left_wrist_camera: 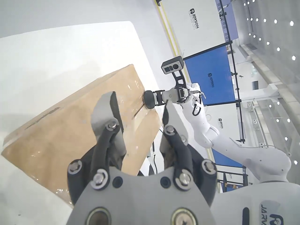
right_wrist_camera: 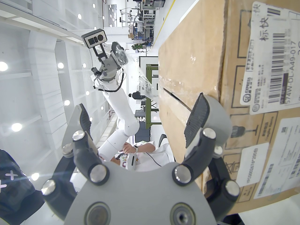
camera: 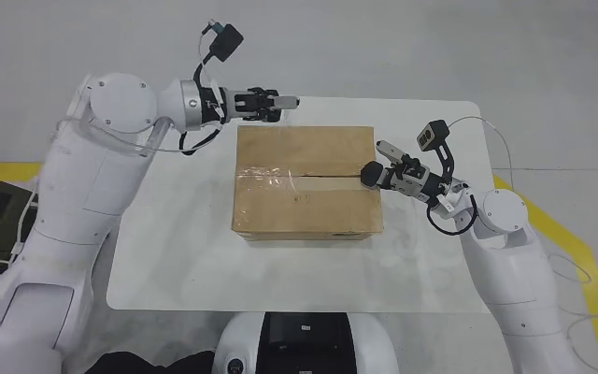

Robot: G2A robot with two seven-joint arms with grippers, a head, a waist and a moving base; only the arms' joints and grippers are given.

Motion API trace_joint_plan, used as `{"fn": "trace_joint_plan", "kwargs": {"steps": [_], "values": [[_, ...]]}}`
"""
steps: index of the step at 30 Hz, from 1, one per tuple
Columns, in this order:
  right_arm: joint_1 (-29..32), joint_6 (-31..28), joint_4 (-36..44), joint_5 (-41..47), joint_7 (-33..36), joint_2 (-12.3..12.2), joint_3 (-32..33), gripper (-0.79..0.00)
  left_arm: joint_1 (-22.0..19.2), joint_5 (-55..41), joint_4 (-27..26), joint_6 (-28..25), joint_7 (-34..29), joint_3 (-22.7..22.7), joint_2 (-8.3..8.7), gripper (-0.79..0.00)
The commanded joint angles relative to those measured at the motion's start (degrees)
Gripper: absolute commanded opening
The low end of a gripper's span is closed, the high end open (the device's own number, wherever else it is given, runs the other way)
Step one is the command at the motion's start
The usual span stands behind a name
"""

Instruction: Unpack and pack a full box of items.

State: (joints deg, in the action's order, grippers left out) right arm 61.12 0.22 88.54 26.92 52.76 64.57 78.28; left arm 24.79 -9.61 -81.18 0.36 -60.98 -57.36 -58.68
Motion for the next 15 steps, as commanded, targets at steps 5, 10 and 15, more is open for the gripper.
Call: {"fn": "trace_joint_plan", "kwargs": {"steps": [5,10,15], "values": [[0.0,0.0,0.0,0.0,0.0,0.0,0.0,0.000,-3.4,-5.2,5.3,-4.9,-3.8,0.5,-0.83,0.000],[0.0,0.0,0.0,0.0,0.0,0.0,0.0,0.000,-4.9,-5.4,7.7,-7.2,-3.3,1.0,-1.26,0.000],[0.0,0.0,0.0,0.0,0.0,0.0,0.0,0.000,-4.0,-5.2,9.1,-6.9,-3.1,-0.9,-0.70,0.000]]}}
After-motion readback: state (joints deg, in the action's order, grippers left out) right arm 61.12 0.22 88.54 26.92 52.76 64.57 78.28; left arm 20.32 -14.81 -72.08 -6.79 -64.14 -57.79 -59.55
